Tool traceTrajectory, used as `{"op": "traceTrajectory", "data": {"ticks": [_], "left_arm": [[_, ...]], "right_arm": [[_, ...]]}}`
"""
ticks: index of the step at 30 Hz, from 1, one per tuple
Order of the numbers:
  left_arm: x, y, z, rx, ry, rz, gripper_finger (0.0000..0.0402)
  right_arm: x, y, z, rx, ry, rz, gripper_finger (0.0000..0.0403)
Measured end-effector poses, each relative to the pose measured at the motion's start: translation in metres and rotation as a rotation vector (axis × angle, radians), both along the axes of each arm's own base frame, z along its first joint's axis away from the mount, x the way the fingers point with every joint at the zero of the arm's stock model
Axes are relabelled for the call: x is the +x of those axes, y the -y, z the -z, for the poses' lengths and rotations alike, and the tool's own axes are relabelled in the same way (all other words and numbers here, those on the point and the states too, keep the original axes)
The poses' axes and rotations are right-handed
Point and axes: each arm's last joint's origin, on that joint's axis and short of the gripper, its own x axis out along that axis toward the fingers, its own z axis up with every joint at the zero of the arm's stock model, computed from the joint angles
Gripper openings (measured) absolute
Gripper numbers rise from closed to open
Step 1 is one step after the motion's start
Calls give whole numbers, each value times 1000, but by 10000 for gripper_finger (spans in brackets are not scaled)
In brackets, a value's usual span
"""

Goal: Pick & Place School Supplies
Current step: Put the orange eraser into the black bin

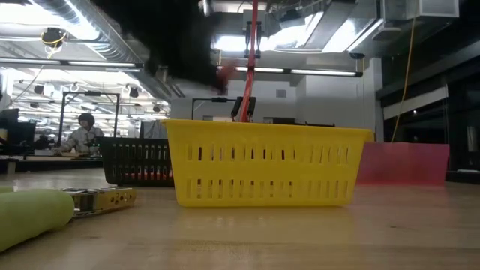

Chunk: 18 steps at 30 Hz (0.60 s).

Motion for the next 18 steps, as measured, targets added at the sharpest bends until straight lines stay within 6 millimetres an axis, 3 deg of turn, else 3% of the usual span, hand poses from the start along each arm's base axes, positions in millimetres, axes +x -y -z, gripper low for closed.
{"op": "traceTrajectory", "data": {"ticks": [3,6,12,18], "left_arm": [[-6,-32,3,-94,-121,-68,30],[-17,-43,4,-244,-255,-46,30],[-36,-27,14,-360,-454,0,30],[-43,-19,15,-304,-482,-14,30]], "right_arm": [[-10,-4,-2,-11,7,16,159],[-17,-6,-2,-18,1,58,159],[-24,-8,-2,-30,-6,94,159],[-25,-7,-3,-30,-5,102,159]]}}
